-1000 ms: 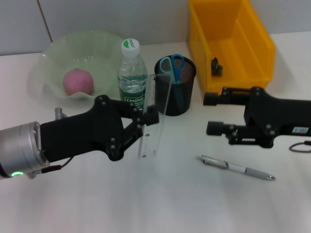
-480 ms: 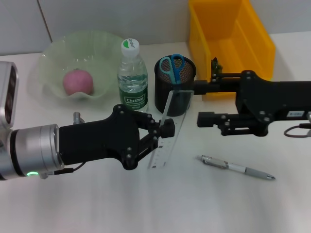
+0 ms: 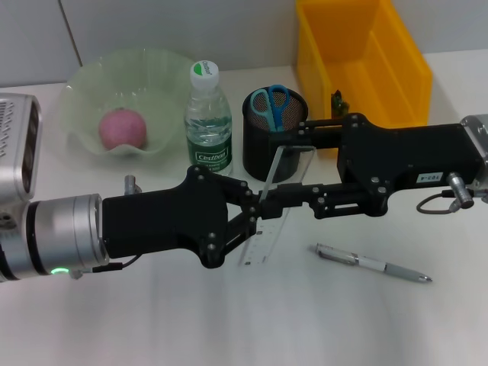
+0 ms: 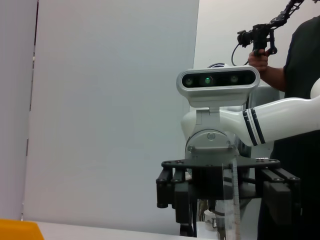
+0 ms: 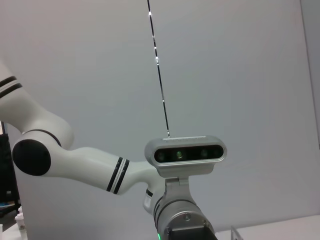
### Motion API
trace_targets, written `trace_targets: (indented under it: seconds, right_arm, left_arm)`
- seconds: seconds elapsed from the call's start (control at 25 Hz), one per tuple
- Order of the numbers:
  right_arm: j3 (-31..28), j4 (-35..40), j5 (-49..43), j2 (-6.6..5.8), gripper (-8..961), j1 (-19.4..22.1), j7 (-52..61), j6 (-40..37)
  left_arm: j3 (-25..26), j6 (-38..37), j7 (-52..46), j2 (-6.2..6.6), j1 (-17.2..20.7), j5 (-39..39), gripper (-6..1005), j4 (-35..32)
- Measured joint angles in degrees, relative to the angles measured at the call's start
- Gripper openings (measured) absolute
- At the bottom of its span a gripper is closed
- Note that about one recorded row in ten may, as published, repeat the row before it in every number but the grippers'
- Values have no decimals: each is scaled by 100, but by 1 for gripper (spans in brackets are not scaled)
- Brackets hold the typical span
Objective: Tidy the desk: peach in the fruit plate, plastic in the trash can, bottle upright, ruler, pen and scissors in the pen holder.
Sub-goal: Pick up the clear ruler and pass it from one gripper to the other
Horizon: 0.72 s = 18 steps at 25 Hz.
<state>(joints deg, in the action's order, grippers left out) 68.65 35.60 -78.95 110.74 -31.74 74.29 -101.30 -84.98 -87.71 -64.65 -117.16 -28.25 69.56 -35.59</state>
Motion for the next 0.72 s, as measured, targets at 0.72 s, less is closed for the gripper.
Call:
trace_targets:
  seconds: [0.72]
  right_arm:
    - [-19,9,-91,6,290,-34,46,75]
  left_arm:
    - [83,-24,49,-47,39,5,22,0]
